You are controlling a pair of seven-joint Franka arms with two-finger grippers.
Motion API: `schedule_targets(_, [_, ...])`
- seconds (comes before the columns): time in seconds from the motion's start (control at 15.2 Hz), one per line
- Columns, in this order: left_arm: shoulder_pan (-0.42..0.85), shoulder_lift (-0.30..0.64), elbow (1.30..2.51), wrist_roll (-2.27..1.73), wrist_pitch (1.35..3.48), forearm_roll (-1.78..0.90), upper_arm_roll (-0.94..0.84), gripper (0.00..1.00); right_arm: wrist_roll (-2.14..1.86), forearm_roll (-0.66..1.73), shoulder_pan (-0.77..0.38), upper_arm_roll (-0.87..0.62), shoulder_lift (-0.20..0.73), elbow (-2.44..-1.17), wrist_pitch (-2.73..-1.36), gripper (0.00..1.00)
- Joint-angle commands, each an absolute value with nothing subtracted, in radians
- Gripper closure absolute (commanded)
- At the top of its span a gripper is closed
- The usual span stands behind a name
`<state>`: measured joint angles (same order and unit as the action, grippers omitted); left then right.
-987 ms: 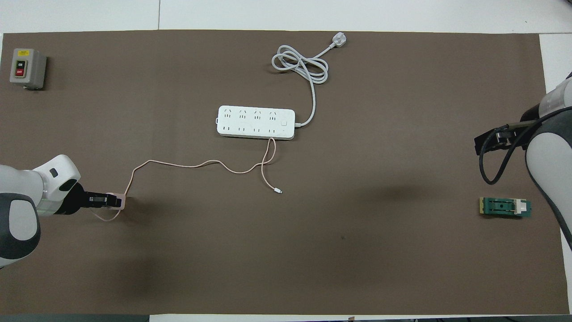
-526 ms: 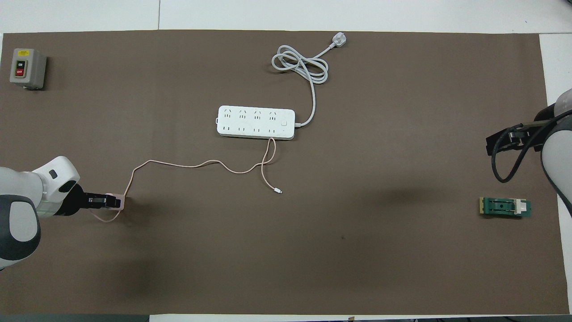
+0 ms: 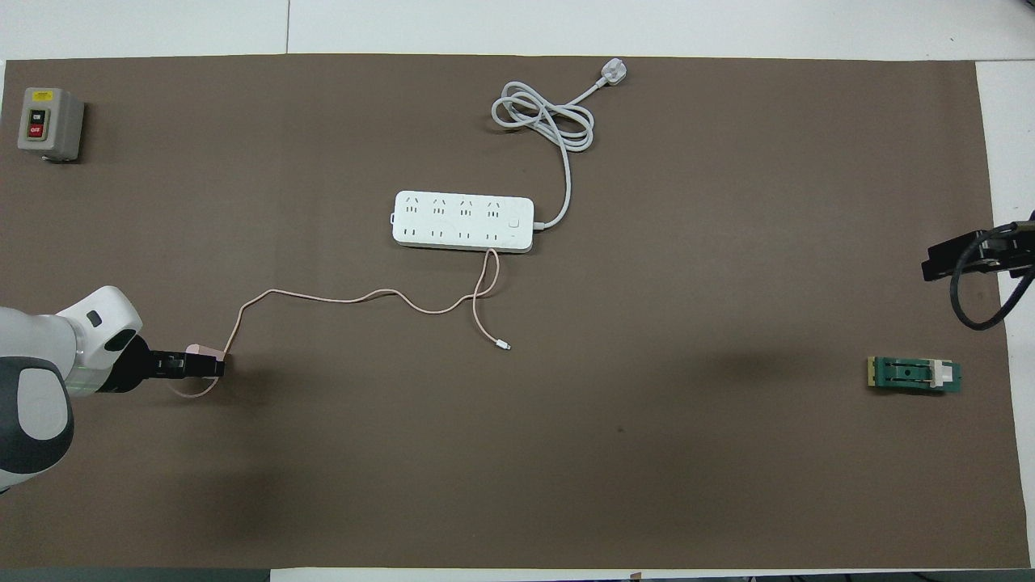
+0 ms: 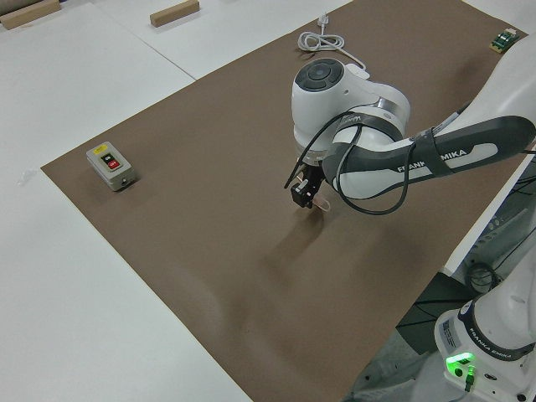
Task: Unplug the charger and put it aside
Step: 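Lower the pink charger onto the table and open the left gripper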
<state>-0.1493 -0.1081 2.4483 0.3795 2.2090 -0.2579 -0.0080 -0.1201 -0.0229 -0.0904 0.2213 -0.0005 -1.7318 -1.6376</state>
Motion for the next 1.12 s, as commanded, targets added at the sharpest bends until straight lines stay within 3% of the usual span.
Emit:
schedule_targets(0.0, [-0.199, -0.13, 2.456, 0.432, 2.217, -0.275, -0.012, 0.0, -0.081, -0.009, -0.098, 0.218, -0.003, -1.723, -1.618, 0.0])
schedule_targets(0.39, [-0.265, -0.13, 2.355, 0.44, 2.094, -0.218, -0.009, 0.0, -0.069, 0.0, -0.092, 0.216, -0.008, -1.723, -1.621, 0.0])
schedule_targets(1.05, [-0.29, -0.123, 2.013, 0.099, 1.847, -0.051, -0.014, 0.0, -0.074, 0.005, -0.092, 0.216, -0.018, -1.727, -1.615, 0.0])
